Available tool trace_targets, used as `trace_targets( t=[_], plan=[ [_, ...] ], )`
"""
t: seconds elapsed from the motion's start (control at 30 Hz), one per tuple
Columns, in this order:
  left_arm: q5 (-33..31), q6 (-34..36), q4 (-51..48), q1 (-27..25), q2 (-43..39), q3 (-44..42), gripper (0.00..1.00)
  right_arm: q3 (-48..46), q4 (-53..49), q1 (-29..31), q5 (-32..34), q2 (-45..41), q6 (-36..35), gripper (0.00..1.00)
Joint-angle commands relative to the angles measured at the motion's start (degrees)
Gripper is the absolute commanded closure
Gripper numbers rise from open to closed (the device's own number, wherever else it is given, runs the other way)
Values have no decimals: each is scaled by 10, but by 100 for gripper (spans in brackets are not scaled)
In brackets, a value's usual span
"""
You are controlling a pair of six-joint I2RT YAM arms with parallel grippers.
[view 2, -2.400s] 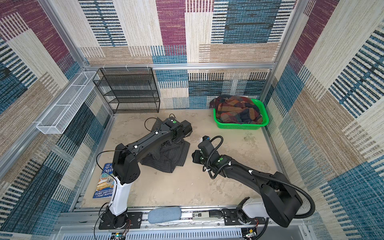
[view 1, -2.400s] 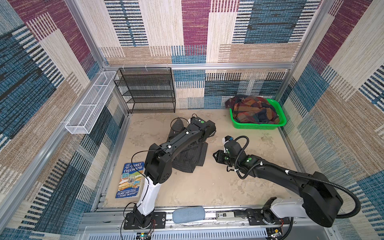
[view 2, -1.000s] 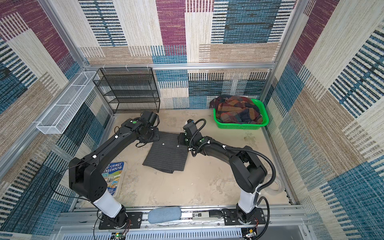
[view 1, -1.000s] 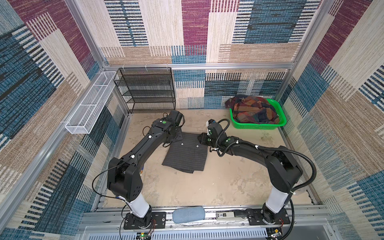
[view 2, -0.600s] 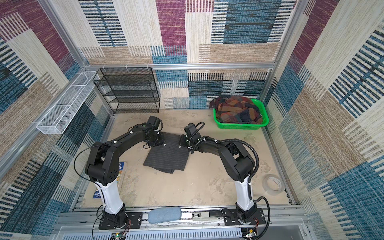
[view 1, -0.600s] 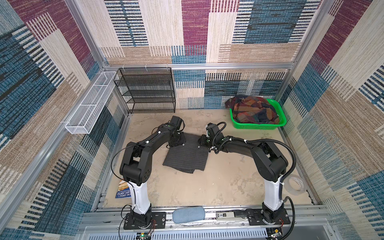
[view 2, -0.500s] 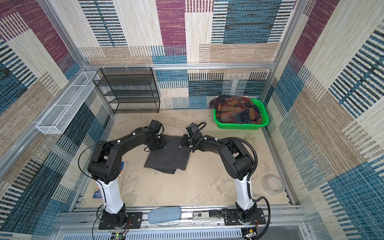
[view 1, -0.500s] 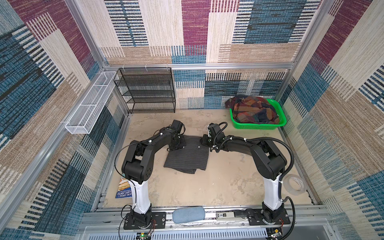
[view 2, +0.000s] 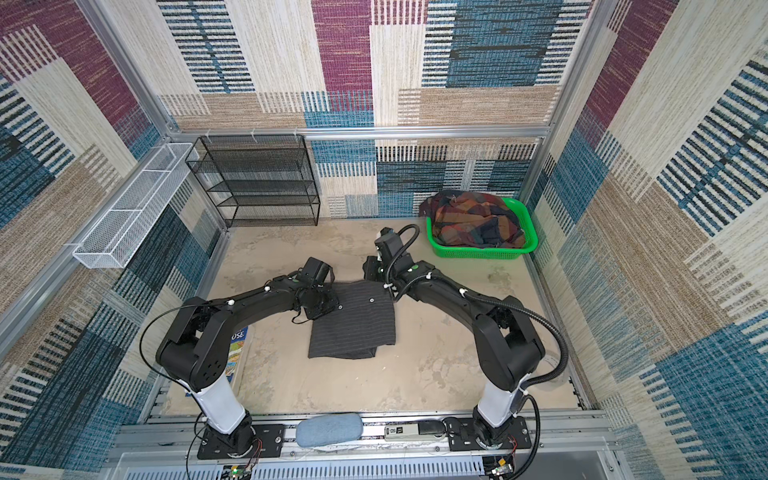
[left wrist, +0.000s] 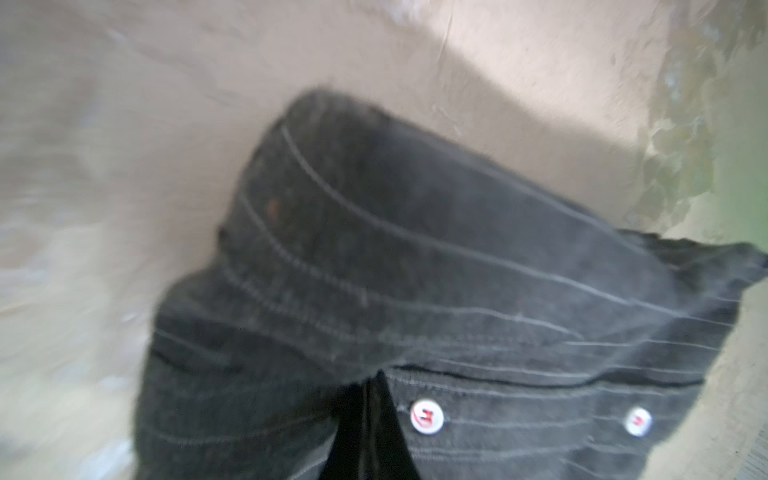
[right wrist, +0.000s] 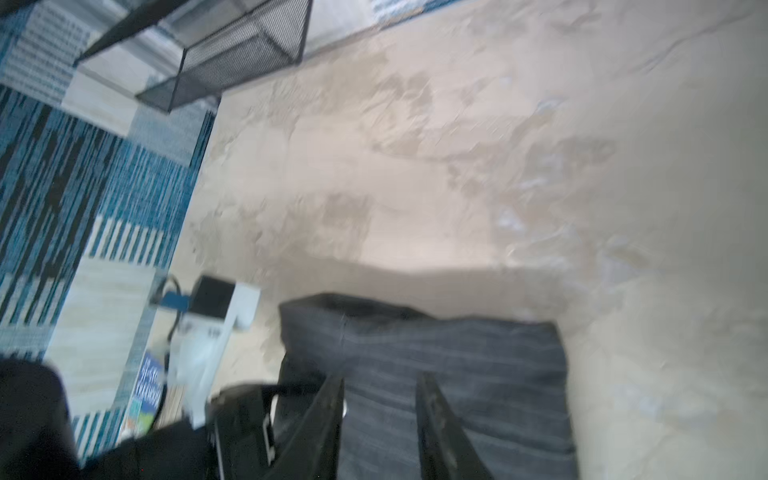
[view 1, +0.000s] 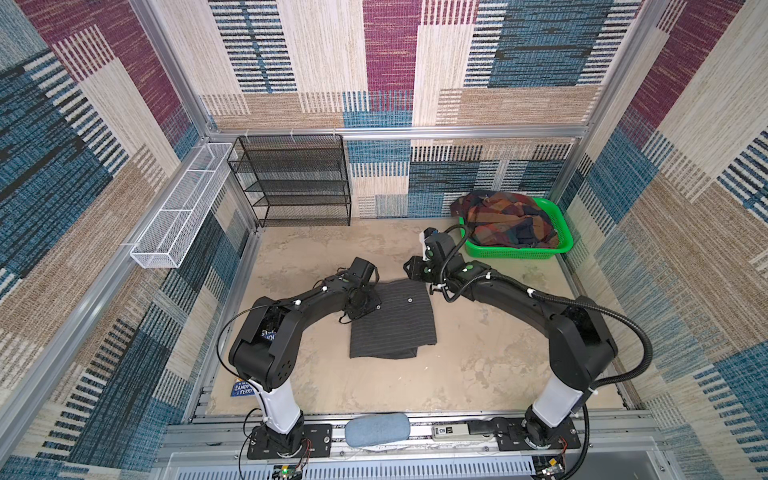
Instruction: Fold and stack the long sleeve shirts
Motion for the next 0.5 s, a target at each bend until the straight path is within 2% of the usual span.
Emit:
trace_targets(
  t=[0.0, 0.1, 0.2, 0.37, 0.47],
  plan=[
    [-41, 51, -84, 10, -13, 76, 92, -37, -15, 49, 5, -14, 50, 67],
    [-43, 114, -109, 18, 13, 145, 91, -89, 42, 79, -3, -16, 112, 68],
    [-20, 148, -82, 22, 58, 170, 92, -145, 102, 86, -19, -9, 155, 69],
    [-5, 146, -52, 27, 138, 172, 98, -163, 87, 82, -10, 17, 160, 70],
    [-34, 125, -42, 29, 142, 143, 99, -183, 87, 62, -17, 23, 148, 70]
  ],
)
